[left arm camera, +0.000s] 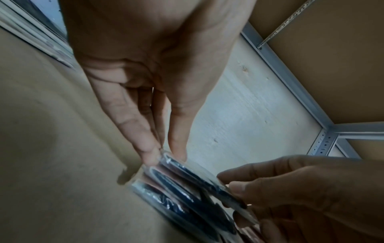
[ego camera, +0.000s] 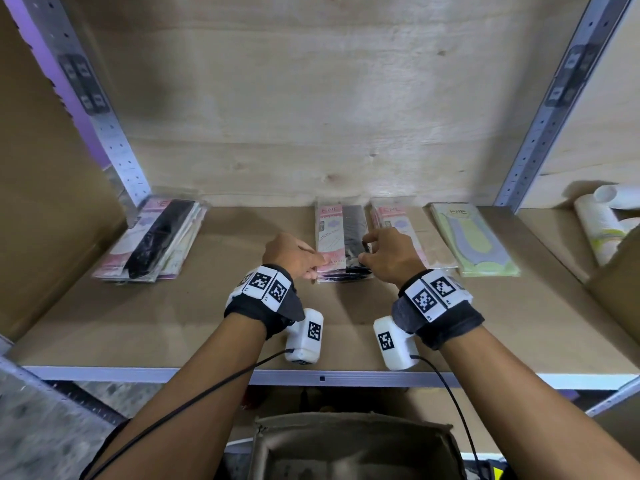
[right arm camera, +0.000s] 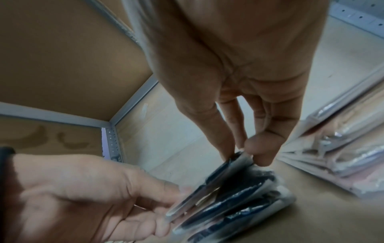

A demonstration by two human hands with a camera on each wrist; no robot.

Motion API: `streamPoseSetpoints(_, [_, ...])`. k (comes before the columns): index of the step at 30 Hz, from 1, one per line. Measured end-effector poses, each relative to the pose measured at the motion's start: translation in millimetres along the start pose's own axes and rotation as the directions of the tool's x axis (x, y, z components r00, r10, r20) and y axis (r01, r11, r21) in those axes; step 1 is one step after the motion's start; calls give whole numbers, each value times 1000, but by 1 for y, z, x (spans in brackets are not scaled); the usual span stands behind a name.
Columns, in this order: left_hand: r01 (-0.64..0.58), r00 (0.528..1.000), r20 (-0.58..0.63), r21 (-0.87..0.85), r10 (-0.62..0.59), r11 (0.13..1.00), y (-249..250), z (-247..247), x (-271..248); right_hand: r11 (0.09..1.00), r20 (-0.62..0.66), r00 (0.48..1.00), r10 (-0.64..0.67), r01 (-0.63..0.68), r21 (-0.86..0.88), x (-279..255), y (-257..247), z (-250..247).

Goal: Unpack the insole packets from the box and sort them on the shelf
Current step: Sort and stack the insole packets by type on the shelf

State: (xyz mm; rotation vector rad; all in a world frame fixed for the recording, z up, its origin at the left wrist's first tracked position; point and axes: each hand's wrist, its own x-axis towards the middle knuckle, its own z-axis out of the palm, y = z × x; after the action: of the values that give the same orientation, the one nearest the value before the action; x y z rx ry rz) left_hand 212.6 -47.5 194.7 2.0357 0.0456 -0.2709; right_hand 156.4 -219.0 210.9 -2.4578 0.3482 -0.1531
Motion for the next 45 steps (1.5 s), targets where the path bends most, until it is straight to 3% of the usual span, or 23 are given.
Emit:
streamPoseSetpoints(19, [-31,999,-32,121,35,992,3,4,1,992,20,1000,-10,13,-124,0,-5,0])
streamPoseSetpoints(26, [-52,981,-178,122,73,991,-6,-45,17,978,-46,990,-137,127,-167,1,-18,-12])
streamPoseSetpoints(29, [-30,964,-260,90,53,995,-14,-90,26,974,-32,977,-212,209,-89,3,-34,-2])
streamPoseSetpoints(32, [-22,917,-394,97,59,995,-26,-139,28,967,48,966,-253,251,43,5,-57,23])
streamPoseSetpoints(38, [18,854,-520,8,-11,1000,-62,-222,22,920,214,937,-277,194,341,15,-123,82])
streamPoseSetpoints(40, [43,859,-512,74,0,996,-75,-241,18,891,293,915,-279,132,435,15,-148,99])
streamPoseSetpoints(45, [109,923,-386,275,6,955,-99,-267,10,805,460,857,-234,-95,586,12,-205,137])
